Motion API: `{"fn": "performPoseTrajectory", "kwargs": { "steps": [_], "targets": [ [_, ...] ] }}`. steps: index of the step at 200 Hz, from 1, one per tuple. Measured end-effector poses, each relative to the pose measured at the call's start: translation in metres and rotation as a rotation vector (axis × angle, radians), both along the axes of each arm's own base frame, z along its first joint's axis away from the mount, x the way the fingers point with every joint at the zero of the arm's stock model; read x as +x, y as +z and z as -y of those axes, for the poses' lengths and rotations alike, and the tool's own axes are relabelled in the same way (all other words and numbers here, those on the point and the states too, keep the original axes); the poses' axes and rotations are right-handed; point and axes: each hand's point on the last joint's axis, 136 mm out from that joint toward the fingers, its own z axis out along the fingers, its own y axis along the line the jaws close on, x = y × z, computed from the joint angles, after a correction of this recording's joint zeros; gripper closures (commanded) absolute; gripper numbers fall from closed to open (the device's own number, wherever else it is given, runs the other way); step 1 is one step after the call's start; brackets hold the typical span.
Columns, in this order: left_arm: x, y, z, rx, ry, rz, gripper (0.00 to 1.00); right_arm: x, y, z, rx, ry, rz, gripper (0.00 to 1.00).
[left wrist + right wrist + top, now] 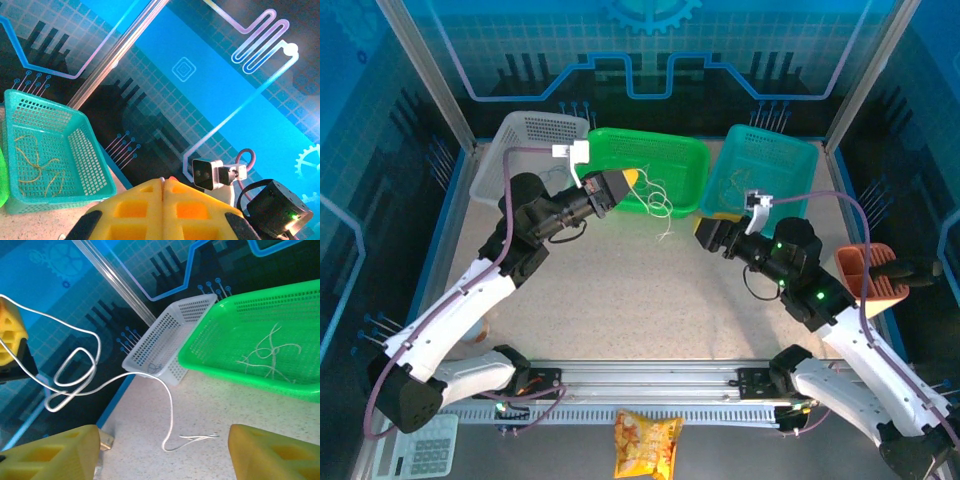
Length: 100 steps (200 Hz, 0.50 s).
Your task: Untangle the cables
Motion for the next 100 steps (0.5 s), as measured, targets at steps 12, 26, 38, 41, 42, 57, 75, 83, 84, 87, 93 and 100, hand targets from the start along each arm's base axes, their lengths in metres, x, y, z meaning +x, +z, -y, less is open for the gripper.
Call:
{"fn": "performPoseTrajectory", "kwargs": {
  "steps": [12,26,38,41,42,57,75,83,84,87,93,100],
  "targets": [
    [0.000,-0.001,0.000,0.001,0.001,-0.002,1.00,0.002,-0.002,-0.006,0.014,0.018,-0.016,0.29],
    [0.001,-0.003,0.000,0.002,0.003,-0.005,1.00,0.003,-0.005,-0.014,0.026,0.039,-0.034,0.29],
    [0.001,-0.005,0.000,0.005,0.003,-0.009,1.00,0.001,-0.005,-0.022,0.036,0.061,-0.041,0.29],
    [0.001,-0.005,0.000,0.005,0.003,-0.010,1.00,0.001,-0.004,-0.024,0.038,0.068,-0.040,0.29],
    [0.001,-0.006,0.000,0.006,0.003,-0.011,1.00,0.000,-0.004,-0.025,0.038,0.071,-0.040,0.29],
    [0.001,-0.008,0.000,0.009,0.003,-0.016,1.00,-0.005,0.001,-0.034,0.050,0.102,-0.033,0.29],
    [0.002,-0.011,0.000,0.011,0.003,-0.020,1.00,-0.010,0.010,-0.043,0.063,0.133,-0.013,0.29],
    [0.002,-0.012,0.000,0.012,0.003,-0.021,1.00,-0.012,0.013,-0.046,0.068,0.141,-0.007,0.29],
    [0.002,-0.012,0.000,0.012,0.003,-0.021,1.00,-0.012,0.014,-0.047,0.068,0.142,-0.007,0.29],
    [0.001,-0.012,0.000,0.012,0.003,-0.022,1.00,-0.013,0.015,-0.048,0.071,0.146,-0.005,0.29],
    [0.001,-0.013,0.000,0.013,0.003,-0.023,1.00,-0.013,0.018,-0.049,0.074,0.149,0.000,0.30],
    [0.001,-0.013,0.000,0.013,0.003,-0.022,1.00,-0.013,0.022,-0.051,0.080,0.154,0.009,0.30]
  ]
}}
